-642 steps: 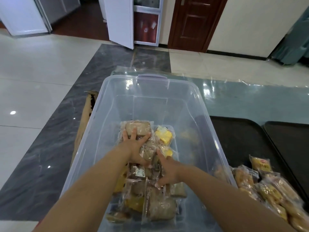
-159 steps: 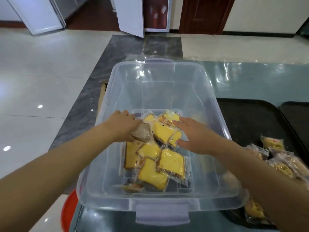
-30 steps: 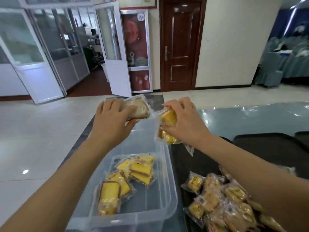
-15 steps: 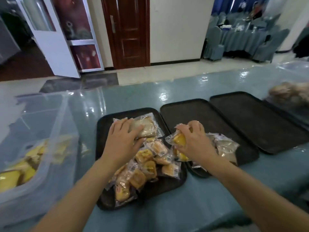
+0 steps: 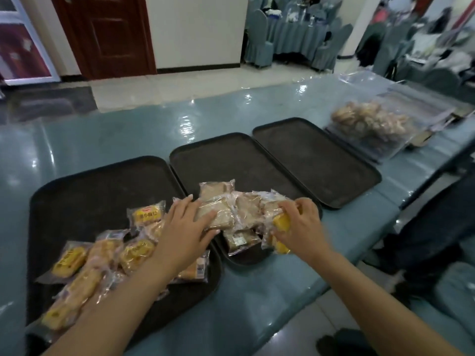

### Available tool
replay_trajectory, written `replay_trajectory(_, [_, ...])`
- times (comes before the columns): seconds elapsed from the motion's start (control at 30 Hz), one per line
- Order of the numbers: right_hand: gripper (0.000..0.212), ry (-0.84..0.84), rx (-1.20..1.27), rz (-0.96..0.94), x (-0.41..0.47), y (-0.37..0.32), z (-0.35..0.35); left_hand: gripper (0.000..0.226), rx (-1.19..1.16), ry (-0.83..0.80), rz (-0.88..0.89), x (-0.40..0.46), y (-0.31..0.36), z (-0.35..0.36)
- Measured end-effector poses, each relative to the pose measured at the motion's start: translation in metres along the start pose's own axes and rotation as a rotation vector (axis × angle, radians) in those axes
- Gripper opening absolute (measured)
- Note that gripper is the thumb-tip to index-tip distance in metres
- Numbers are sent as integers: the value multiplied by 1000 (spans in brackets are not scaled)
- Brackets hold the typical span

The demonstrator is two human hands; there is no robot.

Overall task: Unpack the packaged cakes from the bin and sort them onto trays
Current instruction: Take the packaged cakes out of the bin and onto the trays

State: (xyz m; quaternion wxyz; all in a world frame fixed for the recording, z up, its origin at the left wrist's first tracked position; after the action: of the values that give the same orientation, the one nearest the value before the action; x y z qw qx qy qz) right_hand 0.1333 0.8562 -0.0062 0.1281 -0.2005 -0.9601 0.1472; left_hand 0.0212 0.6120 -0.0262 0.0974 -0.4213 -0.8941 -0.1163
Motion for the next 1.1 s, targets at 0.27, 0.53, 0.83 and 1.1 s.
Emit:
replay_trajectory(0.27, [62,-86,-69,95,75,78,6,48,-86,-184,-120,73,41,74])
replay_trajectory(0.53, [61,-178,-131,8,173,169,22,39,-56,-121,-270,169,68,132])
replay_trajectory(0.83, [62,-365,-225,66,282,257,44,119,-25,-483,-417,196,74,179])
replay_trajectory(1.1, [109,-624,-168,229,301,302,96,109,6,-622,-482,209,74,196])
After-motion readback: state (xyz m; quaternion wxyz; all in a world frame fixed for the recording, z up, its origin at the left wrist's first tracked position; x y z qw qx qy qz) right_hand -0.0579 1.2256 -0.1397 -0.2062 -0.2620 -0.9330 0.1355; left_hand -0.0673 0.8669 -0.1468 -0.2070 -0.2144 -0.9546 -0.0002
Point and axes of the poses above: each hand's wrist, its own x-axis towards the middle knuckle, its own z-axis out of the palm, y = z × x, the point moved 2 cm from there along x, towards the middle knuckle, and after that the axes turned 6 degrees about z, right-handed, at the moved point
